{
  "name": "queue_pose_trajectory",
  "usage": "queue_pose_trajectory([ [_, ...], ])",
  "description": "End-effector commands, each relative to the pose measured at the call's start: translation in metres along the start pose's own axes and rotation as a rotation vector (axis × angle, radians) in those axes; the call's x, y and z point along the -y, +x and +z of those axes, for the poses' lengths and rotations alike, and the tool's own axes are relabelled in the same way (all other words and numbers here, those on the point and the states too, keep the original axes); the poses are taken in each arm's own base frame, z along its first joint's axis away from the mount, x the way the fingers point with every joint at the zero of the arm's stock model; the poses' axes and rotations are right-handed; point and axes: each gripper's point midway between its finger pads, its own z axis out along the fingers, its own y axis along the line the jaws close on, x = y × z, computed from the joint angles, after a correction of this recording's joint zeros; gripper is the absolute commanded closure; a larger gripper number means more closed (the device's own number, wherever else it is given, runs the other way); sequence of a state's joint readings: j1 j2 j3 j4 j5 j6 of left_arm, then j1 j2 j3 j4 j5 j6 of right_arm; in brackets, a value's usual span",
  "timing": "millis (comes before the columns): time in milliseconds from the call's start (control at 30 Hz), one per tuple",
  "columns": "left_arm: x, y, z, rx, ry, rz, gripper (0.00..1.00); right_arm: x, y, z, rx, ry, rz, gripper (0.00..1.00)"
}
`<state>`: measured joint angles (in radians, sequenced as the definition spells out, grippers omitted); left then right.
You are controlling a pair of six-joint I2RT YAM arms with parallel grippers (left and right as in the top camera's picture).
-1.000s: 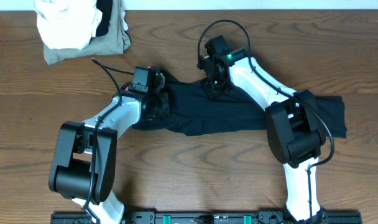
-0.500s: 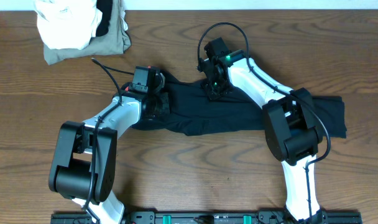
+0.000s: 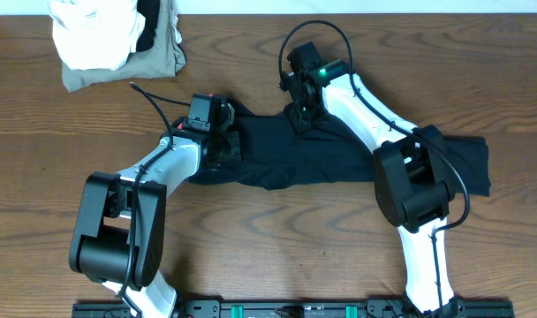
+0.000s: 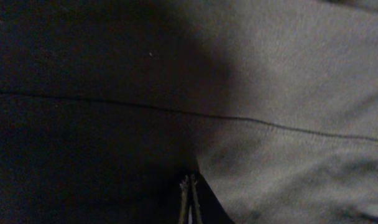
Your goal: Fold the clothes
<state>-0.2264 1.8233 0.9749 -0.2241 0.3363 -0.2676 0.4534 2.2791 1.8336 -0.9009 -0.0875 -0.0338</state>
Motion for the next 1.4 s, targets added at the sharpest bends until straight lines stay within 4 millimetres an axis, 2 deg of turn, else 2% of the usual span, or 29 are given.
queue_pose_trajectory([
  [0,-0.003,0.001,0.002,-0.003,-0.010,-0.014,0.94,0.005,-0.010,-0.004,0.025,0.040,0.017,0.99],
  [333,-0.003,0.001,0.002,-0.002,-0.011,-0.013,0.94,0.014,-0.015,-0.006,0.043,0.091,0.020,0.99],
  [533,-0.003,0.001,0.002,-0.002,-0.011,-0.013,0.94,0.036,-0.010,-0.009,0.025,0.220,0.024,0.99],
  [733,-0.003,0.001,0.002,-0.002,-0.011,-0.013,0.94,0.054,-0.013,-0.012,0.041,0.275,0.044,0.98],
  [833,-0.003,0.001,0.002,-0.002,-0.012,-0.013,0.94,0.061,-0.013,-0.013,0.041,0.283,0.056,0.88],
  [1000,-0.011,-0.002,0.001,0.012,-0.054,-0.015,0.94,0.095,0.001,-0.025,-0.004,0.474,0.105,0.86],
  [1067,-0.014,-0.003,0.001,0.017,-0.065,-0.018,0.93,0.101,0.009,-0.030,-0.031,0.526,0.117,0.88],
  [1167,-0.018,-0.004,0.000,0.021,-0.069,-0.029,0.94,0.096,0.018,-0.032,-0.061,0.505,0.161,0.98],
  [1233,-0.023,-0.005,-0.002,0.021,-0.075,-0.044,0.93,0.085,0.023,-0.034,-0.081,0.439,0.207,0.99],
  [1367,-0.042,-0.007,-0.006,0.021,-0.099,-0.122,0.94,0.040,0.028,-0.032,-0.121,0.196,0.225,0.99],
])
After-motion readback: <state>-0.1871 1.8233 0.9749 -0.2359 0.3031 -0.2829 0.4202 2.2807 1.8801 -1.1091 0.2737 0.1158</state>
